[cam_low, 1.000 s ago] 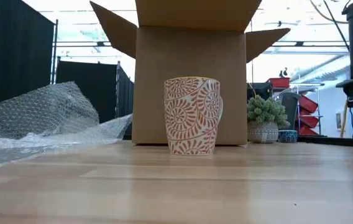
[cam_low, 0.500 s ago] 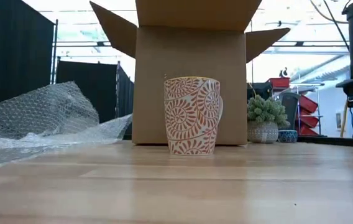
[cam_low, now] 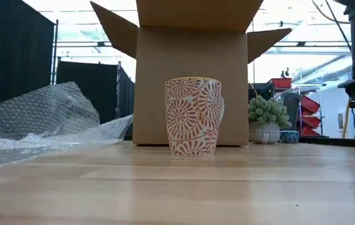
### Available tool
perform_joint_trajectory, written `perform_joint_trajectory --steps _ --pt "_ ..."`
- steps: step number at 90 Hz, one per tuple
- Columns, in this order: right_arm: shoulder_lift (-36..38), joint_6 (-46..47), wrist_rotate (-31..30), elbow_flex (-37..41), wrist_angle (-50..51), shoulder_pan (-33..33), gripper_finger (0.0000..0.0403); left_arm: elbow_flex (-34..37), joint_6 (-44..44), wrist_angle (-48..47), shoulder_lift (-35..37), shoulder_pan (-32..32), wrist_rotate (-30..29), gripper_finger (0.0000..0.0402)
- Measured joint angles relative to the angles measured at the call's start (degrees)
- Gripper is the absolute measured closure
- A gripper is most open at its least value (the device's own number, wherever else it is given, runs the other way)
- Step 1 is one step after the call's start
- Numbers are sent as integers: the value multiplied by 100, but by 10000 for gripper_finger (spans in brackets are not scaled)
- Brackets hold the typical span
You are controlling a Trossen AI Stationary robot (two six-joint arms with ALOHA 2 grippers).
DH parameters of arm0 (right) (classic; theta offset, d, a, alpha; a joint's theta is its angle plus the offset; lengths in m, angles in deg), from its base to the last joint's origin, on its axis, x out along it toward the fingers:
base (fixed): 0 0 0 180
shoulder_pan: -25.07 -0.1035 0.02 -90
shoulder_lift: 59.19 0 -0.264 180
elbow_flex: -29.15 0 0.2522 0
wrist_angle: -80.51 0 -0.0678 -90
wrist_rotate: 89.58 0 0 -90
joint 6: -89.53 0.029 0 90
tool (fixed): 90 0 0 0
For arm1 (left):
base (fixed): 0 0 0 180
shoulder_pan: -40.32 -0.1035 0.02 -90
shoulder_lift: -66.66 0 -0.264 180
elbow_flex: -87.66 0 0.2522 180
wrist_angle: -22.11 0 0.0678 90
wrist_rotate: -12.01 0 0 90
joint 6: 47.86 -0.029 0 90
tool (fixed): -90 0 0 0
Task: Wrap mug
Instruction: Put the wrapped red mug into the brown box
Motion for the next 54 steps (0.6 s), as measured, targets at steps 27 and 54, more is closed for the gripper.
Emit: perform_joint_trajectory --steps 27,54 --pt "-992 293 259 -25 7 4 332 91 184 -1 0 4 0 256" --pt "-1171 689 872 -29 -202 121 179 91 239 -10 0 26 83 256"
